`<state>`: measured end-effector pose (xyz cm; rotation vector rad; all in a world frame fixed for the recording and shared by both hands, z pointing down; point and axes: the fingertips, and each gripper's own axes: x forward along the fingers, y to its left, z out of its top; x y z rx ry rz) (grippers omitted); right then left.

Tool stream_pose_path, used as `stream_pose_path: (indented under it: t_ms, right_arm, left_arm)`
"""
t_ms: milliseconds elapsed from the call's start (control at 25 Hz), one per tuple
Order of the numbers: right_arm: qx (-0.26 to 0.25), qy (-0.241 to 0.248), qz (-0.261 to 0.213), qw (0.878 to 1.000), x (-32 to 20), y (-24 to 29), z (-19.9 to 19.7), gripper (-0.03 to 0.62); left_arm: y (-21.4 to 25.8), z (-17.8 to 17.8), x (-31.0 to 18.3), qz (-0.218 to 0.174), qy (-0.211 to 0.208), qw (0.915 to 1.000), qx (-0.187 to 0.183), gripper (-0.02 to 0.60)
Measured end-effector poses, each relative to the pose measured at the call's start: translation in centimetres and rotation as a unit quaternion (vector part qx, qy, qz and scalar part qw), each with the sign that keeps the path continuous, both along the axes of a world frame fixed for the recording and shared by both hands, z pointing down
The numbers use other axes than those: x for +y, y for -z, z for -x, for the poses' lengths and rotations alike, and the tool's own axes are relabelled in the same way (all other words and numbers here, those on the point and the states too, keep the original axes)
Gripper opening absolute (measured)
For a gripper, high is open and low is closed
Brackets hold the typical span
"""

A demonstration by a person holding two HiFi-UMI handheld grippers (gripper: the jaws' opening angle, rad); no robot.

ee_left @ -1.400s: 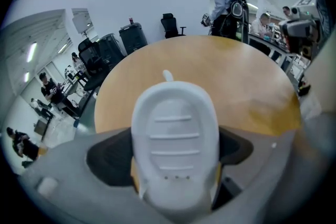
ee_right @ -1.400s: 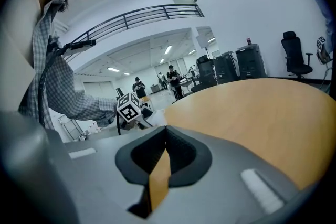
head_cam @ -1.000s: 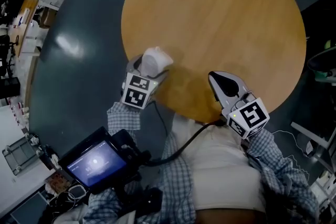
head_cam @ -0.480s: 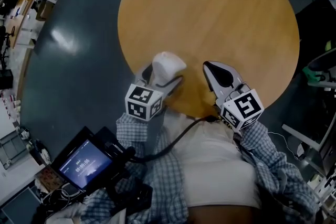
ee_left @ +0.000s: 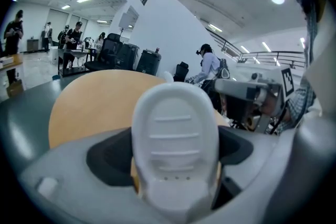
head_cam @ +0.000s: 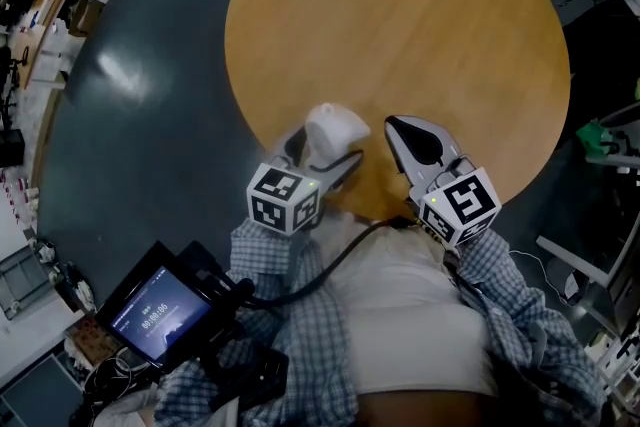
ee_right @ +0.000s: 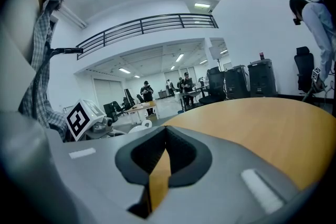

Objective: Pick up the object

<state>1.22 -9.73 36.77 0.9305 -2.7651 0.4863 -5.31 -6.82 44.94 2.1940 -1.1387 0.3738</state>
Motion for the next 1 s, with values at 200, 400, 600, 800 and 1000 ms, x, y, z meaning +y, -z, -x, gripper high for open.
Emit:
stream_pose_path:
  t_ms: [200,400,600,800,1000]
  right_arm:
    - [0.0,0.008,-0.005,1.0,0.3,-0.2,0.4,0.006]
    - [0.001,0.006,-0.001,1.0,0.4,-0.4,0.2,0.006]
    - [0.002,0.004,0.0,1.0,0.4,-0.5,0.2,0.006]
    - [0.003,0.005,0.001,1.0,0.8,-0.7,0.6,0.006]
    - [0.003,0.007,0.0,1.0,0.4,-0.5,0.4,0.006]
  left_arm:
    - [-0.5,-0.2,0.6,0.003,-0.005,1.0,0.002,0.459]
    - [-0.7,-0.9,1.0,0.009,-0.013,0.9999,0.005,0.459]
    - [-0.8,-1.2,1.1,0.009,-0.016,0.9998,0.006,0.459]
    - [-1.1,-0.8,1.5,0.01,-0.016,0.9998,0.008,0.459]
    - [-0.9,-1.0,1.1,0.009,-0.016,0.9998,0.008,0.459]
